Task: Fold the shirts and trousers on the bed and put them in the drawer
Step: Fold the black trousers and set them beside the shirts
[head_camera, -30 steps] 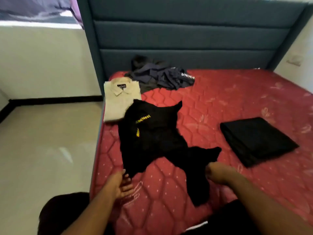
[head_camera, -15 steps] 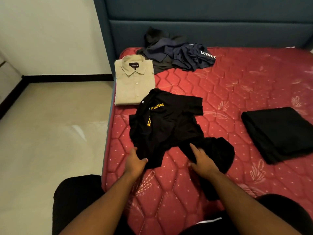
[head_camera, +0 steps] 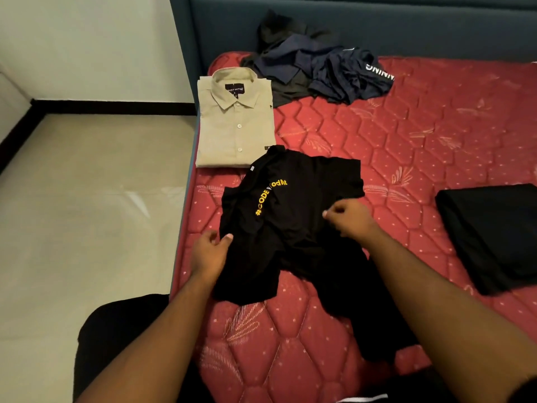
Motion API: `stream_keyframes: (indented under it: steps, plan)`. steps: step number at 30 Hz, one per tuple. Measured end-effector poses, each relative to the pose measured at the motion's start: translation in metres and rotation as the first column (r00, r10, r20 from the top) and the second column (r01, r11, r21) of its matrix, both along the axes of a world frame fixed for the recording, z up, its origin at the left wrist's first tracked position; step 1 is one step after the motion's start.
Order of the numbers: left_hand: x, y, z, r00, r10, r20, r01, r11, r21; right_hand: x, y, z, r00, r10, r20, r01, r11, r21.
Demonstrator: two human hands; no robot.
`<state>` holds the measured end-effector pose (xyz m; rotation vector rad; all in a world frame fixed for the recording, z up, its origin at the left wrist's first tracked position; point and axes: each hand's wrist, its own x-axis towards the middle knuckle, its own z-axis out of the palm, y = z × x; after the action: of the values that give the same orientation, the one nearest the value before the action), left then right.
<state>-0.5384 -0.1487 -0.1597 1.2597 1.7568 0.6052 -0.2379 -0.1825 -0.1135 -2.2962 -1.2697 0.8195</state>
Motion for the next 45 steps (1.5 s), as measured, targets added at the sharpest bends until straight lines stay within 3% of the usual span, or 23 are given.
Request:
stream_keyframes:
  steps: [2,4,6,8,10,13,18,20,23,24,25,27,29,30,35,38,41,45]
  plan:
    - [0.006,0.018,-0.006,0.996,-0.005,0.087,0.008,0.999,-0.039,0.013,0.023,-0.008,0.965,-0.225,-0.136,0.240,0.965,0.105]
    - [0.008,0.030,-0.017,0.990,0.024,0.137,-0.007,0.992,-0.126,0.032,0.046,-0.021,0.863,-0.432,-0.260,0.479,0.865,0.151]
    - [0.001,0.034,-0.027,0.978,0.063,0.200,-0.021,0.978,-0.206,0.049,0.062,-0.033,0.706,-0.586,-0.397,0.671,0.733,0.113]
    - [-0.014,0.031,-0.031,0.943,0.126,0.308,-0.049,0.968,-0.244,0.059,0.070,-0.039,0.602,-0.633,-0.487,0.736,0.676,0.032]
    - [-0.027,0.028,-0.027,0.856,0.248,0.453,-0.116,0.947,-0.299,0.069,0.078,-0.045,0.567,-0.632,-0.529,0.695,0.711,-0.105]
    - [-0.044,0.015,-0.022,0.745,0.319,0.586,-0.053,0.904,-0.424,0.078,0.091,-0.046,0.582,-0.609,-0.539,0.593,0.772,-0.231]
    - [-0.048,0.000,-0.022,0.838,0.072,0.541,0.073,0.967,-0.244,0.069,0.106,-0.019,0.371,-0.385,-0.845,0.725,0.689,0.004]
    - [-0.048,-0.007,-0.018,0.864,0.125,0.488,-0.055,0.986,-0.157,0.036,0.099,0.013,0.437,-0.171,-0.883,0.639,0.750,0.170]
    - [-0.062,-0.021,-0.023,0.902,0.314,0.296,-0.321,0.947,-0.028,-0.035,0.056,0.042,0.709,0.216,-0.671,0.119,0.902,0.416]
    - [-0.069,-0.030,-0.024,0.903,0.336,0.269,-0.338,0.940,-0.039,-0.055,0.035,0.038,0.732,0.357,-0.580,-0.107,0.901,0.420]
    - [-0.074,-0.038,-0.026,0.907,0.331,0.258,-0.323,0.943,-0.075,-0.072,0.014,0.027,0.718,0.487,-0.497,-0.325,0.866,0.380]
    - [-0.081,-0.055,-0.028,0.928,0.290,0.234,-0.261,0.954,-0.144,-0.096,-0.024,-0.002,0.648,0.706,-0.287,-0.693,0.702,0.162]
    - [-0.085,-0.069,-0.029,0.956,0.218,0.196,-0.188,0.969,-0.160,-0.102,-0.050,-0.031,0.552,0.834,-0.016,-0.833,0.550,-0.051]
    - [-0.085,-0.075,-0.029,0.969,0.179,0.168,-0.153,0.975,-0.158,-0.105,-0.060,-0.039,0.547,0.833,0.083,-0.829,0.553,-0.083]
    - [-0.081,-0.091,-0.024,0.975,0.095,0.202,-0.063,0.985,-0.161,-0.139,-0.071,-0.037,0.650,0.686,0.328,-0.757,0.625,0.191]
    - [-0.074,-0.100,-0.020,0.968,0.072,0.241,-0.043,0.992,-0.121,-0.168,-0.058,-0.038,0.708,0.640,0.299,-0.696,0.705,0.138]
    - [-0.070,-0.113,-0.017,0.955,0.133,0.267,-0.139,0.990,0.003,-0.195,-0.047,-0.045,0.792,0.551,0.262,-0.571,0.821,-0.002]
    - [-0.069,-0.119,-0.015,0.908,0.155,0.390,-0.163,0.987,-0.013,-0.216,-0.044,-0.044,0.839,0.386,0.383,-0.365,0.922,-0.129]
